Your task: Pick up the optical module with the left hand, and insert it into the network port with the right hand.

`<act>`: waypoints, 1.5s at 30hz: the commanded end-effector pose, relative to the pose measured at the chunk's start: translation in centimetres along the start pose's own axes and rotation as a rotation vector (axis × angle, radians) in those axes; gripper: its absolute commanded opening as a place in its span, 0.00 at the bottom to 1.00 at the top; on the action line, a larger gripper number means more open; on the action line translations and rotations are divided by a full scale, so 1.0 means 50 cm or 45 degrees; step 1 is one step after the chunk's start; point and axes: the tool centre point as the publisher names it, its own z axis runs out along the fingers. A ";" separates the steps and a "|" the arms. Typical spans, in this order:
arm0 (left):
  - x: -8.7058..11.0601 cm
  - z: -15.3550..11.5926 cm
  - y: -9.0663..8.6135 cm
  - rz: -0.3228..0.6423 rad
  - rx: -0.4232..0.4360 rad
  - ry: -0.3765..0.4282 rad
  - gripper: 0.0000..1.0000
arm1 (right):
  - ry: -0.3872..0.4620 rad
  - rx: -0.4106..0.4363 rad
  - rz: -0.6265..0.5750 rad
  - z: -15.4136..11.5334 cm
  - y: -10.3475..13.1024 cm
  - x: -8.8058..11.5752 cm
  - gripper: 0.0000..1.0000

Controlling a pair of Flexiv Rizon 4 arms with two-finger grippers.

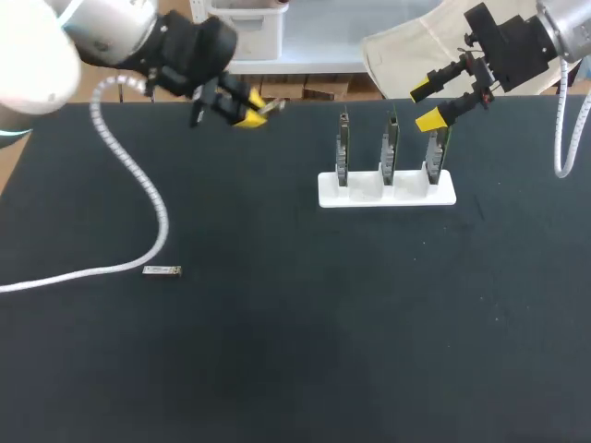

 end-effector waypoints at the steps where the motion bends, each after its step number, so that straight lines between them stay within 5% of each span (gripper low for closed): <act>1: -0.048 0.030 0.063 0.053 0.007 -0.040 0.00 | 0.000 0.005 -0.001 0.000 0.003 0.000 1.00; 9: -0.090 0.038 0.078 0.093 -0.009 -0.123 0.00 | 0.000 0.005 -0.001 0.000 0.003 0.000 1.00; 26: -0.076 0.030 0.058 0.047 -0.020 -0.112 0.00 | 0.000 0.005 -0.001 0.000 0.003 0.000 1.00; 36: -0.162 0.084 0.133 0.009 -0.202 -0.449 0.00 | 0.000 0.005 -0.001 0.000 0.003 0.000 1.00; 45: -0.228 0.138 0.162 0.000 -0.109 -0.636 0.00 | 0.000 0.005 -0.001 0.000 0.003 0.000 1.00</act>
